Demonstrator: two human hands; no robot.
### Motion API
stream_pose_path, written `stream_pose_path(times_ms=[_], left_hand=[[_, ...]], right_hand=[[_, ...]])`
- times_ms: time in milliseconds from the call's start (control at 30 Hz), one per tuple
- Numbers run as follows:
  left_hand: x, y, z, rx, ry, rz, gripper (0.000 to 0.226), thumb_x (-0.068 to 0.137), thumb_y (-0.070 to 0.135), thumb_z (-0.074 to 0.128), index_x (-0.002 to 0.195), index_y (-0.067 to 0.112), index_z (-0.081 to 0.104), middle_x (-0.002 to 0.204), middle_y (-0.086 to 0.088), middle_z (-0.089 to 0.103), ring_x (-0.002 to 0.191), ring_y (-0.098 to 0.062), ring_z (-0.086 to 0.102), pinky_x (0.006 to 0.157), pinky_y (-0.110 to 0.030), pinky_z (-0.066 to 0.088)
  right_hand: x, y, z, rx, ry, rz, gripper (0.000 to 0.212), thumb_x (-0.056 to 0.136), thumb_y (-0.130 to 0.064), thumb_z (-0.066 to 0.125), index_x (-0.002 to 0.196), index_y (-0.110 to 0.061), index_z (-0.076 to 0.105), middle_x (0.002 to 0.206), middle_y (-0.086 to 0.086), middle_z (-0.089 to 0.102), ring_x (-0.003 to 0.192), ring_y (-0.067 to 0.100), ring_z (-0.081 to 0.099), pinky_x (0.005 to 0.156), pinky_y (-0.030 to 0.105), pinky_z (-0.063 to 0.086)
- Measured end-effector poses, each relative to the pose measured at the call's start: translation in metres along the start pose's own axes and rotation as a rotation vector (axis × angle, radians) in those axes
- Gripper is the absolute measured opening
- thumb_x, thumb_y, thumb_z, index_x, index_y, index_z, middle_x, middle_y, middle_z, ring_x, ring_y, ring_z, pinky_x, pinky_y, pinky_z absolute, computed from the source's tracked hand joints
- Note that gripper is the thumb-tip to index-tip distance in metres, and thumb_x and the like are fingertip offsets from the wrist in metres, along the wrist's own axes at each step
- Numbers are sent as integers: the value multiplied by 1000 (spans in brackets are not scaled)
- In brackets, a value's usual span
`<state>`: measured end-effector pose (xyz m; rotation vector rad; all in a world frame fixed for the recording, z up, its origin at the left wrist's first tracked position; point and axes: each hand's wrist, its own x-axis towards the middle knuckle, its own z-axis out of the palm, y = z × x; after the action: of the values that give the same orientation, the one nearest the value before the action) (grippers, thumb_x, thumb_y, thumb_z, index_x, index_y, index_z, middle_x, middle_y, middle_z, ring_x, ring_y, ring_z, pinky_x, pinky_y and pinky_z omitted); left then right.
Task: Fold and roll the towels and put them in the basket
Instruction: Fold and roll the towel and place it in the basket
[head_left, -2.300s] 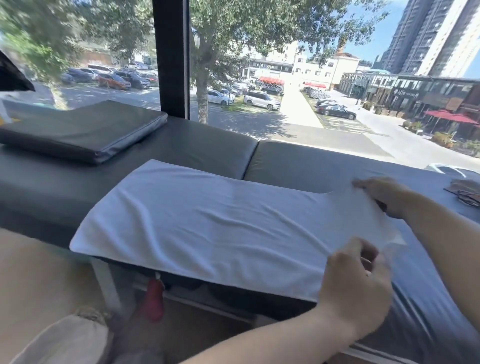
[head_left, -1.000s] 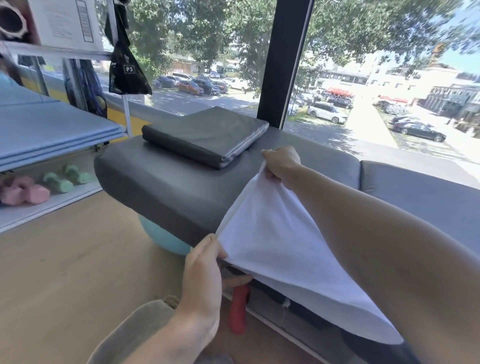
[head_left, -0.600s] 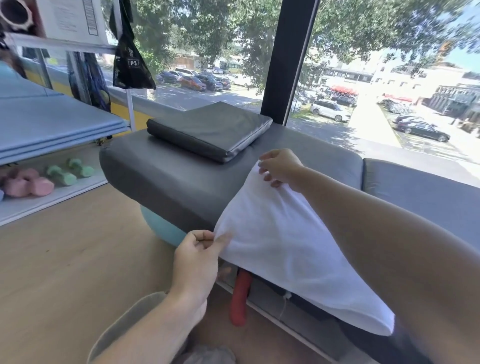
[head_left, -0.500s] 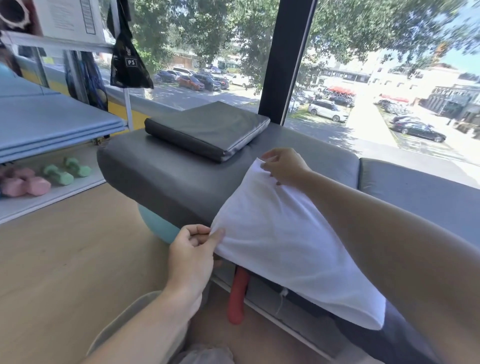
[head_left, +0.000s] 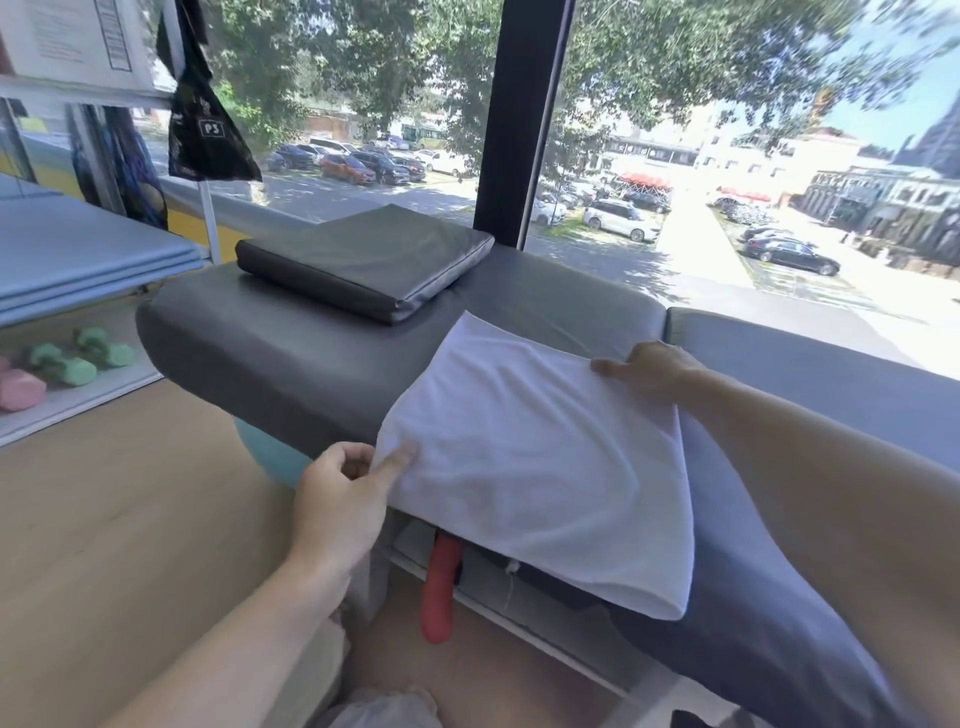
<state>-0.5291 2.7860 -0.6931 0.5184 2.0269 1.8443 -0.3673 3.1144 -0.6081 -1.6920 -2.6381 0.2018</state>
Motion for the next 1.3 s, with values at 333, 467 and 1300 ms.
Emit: stream_pose_path(times_ms=[333,467,1300], left_hand=[[46,30,-15,129,153,177,28,94,35,68,84,9,63,76,-1,59,66,-13,48,59,-31,37],[71,29,-25,159,160,137,21,88,37,73,84,17,67,80,0,68,72,-23,62,64,-32,46],[-69,-28,52,362,-303,1264,27,79,0,61,101,4,78,106,-2,75,106,-21,69,94,-41,55]], right_hand=[[0,27,-9,199,-194,-68,80,68,-82,69,105,-11,69,105,-1,63,94,20,62,79,33,52],[2,35,-14,252,-326,-92,65,54,-73,82,73,-16,57,84,1,55,75,23,49,69,35,37],[-45,62,-20,399,-293,-185,39,88,-36,77,120,-18,63,113,6,61,81,22,54,68,31,46]])
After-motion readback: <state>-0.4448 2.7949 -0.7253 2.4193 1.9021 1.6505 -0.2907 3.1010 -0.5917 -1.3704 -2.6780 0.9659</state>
